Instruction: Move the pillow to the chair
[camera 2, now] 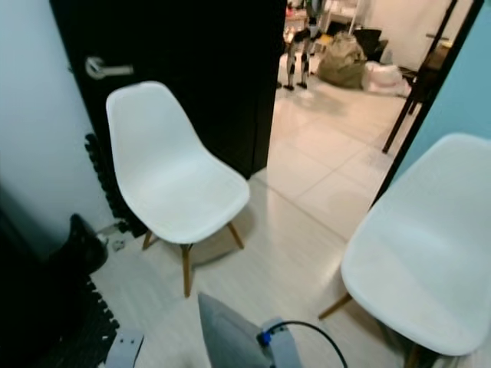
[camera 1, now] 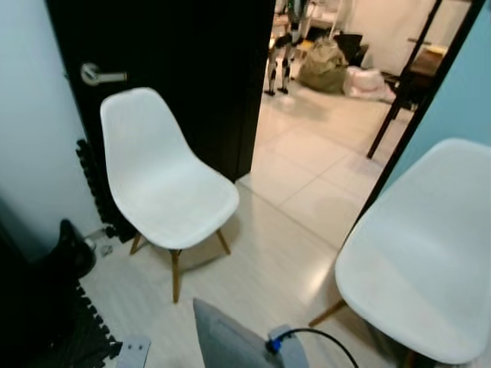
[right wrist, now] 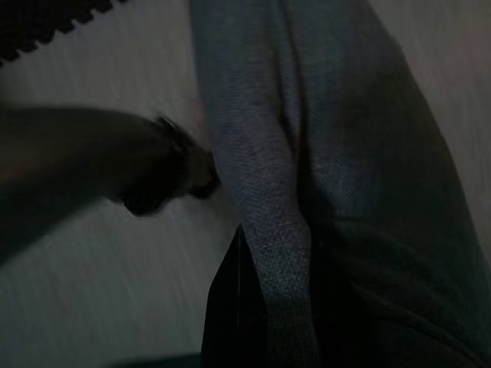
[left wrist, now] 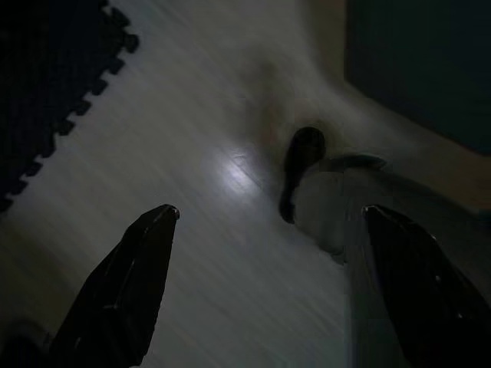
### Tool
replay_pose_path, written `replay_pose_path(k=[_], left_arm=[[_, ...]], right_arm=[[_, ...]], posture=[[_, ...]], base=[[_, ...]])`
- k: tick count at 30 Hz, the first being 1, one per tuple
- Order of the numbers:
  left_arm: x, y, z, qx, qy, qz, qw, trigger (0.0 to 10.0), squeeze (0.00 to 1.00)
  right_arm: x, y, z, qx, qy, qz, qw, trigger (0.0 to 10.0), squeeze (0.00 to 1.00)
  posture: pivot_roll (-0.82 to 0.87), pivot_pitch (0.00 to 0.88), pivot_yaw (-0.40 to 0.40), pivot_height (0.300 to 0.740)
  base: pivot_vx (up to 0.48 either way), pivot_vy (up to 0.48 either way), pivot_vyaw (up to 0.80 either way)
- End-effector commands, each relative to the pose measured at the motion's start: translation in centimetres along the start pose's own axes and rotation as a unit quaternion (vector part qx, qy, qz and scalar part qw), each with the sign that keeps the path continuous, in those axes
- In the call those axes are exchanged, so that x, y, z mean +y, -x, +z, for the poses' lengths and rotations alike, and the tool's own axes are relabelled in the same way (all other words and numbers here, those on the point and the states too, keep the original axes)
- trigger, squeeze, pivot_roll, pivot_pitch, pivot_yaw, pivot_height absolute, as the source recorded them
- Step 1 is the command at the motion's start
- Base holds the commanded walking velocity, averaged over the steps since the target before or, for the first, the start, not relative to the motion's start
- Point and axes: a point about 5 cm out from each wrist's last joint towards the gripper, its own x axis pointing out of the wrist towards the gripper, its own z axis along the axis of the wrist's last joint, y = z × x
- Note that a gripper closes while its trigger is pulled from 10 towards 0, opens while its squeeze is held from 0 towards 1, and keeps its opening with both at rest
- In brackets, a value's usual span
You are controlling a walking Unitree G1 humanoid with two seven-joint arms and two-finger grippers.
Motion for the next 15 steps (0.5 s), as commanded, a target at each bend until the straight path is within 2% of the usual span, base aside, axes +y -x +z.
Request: replay_pose_path(k=[1,15], left_arm=[[-0.04,0.01,-0.2,0.007,0.006,-0.005,1.0,10.0,0.0],[-0.32,0.07,-0.52,0.01,0.016,-0.023,1.0,10.0,0.0]], right_arm=[[0.01,0.02,-0.19,-0.002,-0.01,0.0,1.0,10.0,0.0],[-0.08,0.1,-0.45,0.003,-0.005,-0.001,1.0,10.0,0.0]], posture=[[0.14,0.0,-0.068,0.724],[0.15,0.0,-0.072,0.724]], base=[[0.0,0.0,0.73],[0.0,0.0,0.73]])
